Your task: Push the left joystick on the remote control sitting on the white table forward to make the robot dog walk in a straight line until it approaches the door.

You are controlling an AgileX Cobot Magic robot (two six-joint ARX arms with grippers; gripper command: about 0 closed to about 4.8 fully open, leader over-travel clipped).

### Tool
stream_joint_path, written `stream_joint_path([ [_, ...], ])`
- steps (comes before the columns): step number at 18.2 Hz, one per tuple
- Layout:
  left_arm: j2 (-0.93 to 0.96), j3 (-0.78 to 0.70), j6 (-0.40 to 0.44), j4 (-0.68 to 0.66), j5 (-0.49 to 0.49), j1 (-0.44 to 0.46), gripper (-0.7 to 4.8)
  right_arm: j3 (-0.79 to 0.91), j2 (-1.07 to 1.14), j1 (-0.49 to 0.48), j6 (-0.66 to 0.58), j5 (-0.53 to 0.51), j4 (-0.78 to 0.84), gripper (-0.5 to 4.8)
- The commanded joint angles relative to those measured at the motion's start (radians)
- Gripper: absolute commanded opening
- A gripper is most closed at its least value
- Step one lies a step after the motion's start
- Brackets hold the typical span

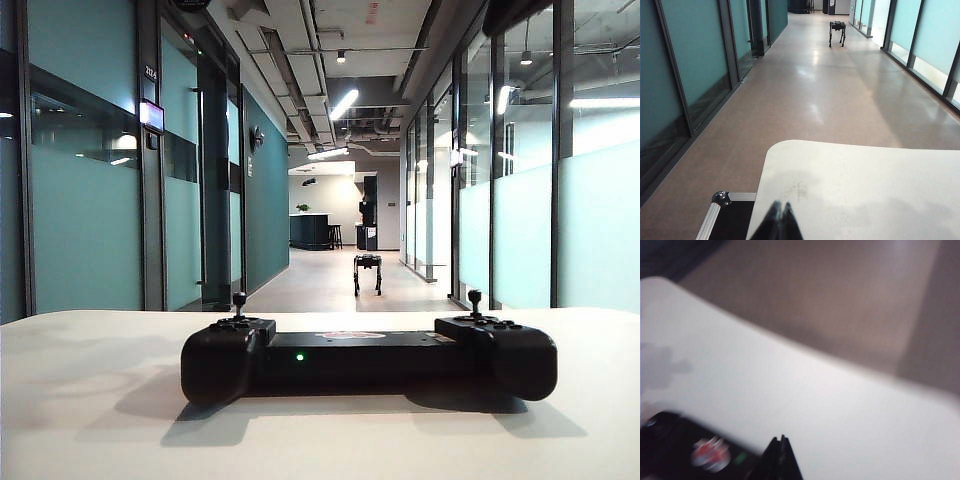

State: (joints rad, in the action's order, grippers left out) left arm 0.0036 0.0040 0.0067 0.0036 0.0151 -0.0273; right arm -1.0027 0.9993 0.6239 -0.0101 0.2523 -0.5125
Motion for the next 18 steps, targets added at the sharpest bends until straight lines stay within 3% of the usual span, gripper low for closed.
stream_joint_path([
  [1, 0.000, 0.003, 0.001, 0.010, 0.000, 0.000, -0.05, 0.093, -0.067, -0.051, 0.200, -0.008, 0.214, -0.05],
  [5, 0.000, 0.003, 0.001, 0.009, 0.000, 0.000, -0.05, 0.259, -0.178, -0.125, 0.222, -0.011, 0.414, -0.05],
  [12, 0.000, 0.003, 0.001, 0.009, 0.000, -0.001, -0.05, 0.525, -0.410, -0.291, 0.221, -0.014, 0.425, -0.05],
  [18, 0.000, 0.003, 0.001, 0.009, 0.000, -0.001, -0.05, 0.764, -0.693, -0.446, 0.221, -0.136, 0.458, -0.05],
])
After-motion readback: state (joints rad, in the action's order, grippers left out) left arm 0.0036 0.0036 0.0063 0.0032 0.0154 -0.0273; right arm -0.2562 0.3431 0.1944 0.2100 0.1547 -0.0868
